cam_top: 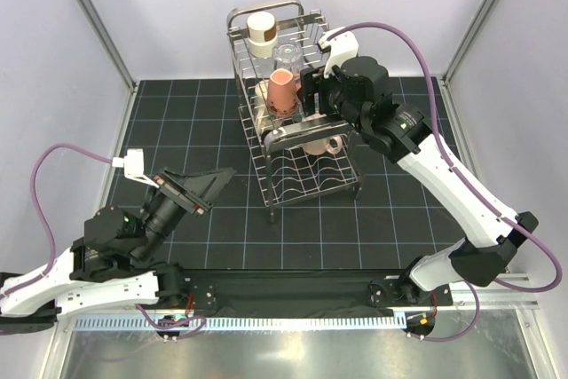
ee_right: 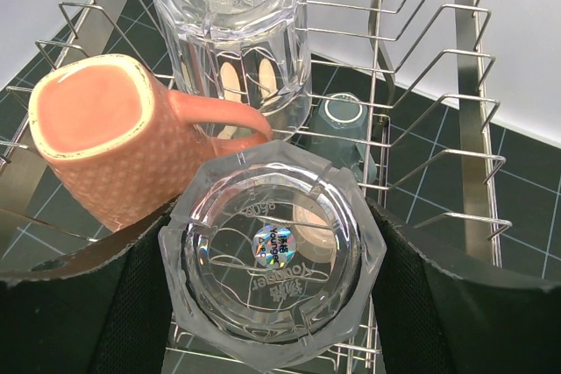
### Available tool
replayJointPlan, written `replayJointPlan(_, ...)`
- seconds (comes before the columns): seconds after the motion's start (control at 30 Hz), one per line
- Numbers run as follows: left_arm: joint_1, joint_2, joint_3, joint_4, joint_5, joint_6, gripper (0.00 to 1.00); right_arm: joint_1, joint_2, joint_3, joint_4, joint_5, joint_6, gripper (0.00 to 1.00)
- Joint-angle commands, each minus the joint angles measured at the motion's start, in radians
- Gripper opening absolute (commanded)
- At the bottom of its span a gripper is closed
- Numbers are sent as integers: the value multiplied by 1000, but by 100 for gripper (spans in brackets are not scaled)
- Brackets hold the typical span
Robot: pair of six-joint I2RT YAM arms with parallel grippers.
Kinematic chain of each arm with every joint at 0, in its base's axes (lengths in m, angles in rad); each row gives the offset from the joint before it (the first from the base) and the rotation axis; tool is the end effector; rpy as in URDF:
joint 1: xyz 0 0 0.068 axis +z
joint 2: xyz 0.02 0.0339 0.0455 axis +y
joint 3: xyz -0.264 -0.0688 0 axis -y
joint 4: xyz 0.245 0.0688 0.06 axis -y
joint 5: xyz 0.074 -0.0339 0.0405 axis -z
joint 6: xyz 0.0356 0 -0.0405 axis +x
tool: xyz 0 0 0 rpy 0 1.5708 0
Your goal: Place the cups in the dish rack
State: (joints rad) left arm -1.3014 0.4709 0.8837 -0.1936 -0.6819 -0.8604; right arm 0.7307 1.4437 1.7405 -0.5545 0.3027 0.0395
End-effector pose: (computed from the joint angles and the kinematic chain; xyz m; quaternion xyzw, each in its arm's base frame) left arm 0.0441 -0.0753 0.4086 -0.1256 0.6323 -0.5504 0.5305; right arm 0.2362 0.1974 0.4769 -0.1787 0.7679 0.1160 0.6041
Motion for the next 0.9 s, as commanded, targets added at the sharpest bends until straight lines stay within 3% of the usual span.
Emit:
replayJointPlan(0.0, -2, -11, -11, -9, -39, -12, 61, -2, -45, 11, 15, -11, 2, 57)
replayJointPlan(0.23, -2, 5, -23, -30, -62, -19, 67, -2, -48, 50, -8, -19, -7, 91)
replayJointPlan(0.37, -2, 6, -28, -37, -71, -19, 68, -2, -39, 70, -27, -17, -10, 98)
replayJointPlan(0.63, -2, 61, 15, -135, -126, 32, 74, -1, -51, 177, -70, -5, -9, 100)
replayJointPlan(0.77, -2, 138, 132, -341, -260, 61, 80, -19, -57, 250, -110, 38, -36, 100)
replayJointPlan(0.87, -1, 166, 190, -366, -318, 121, 82, -97, -66, 260, -133, 20, -35, 100)
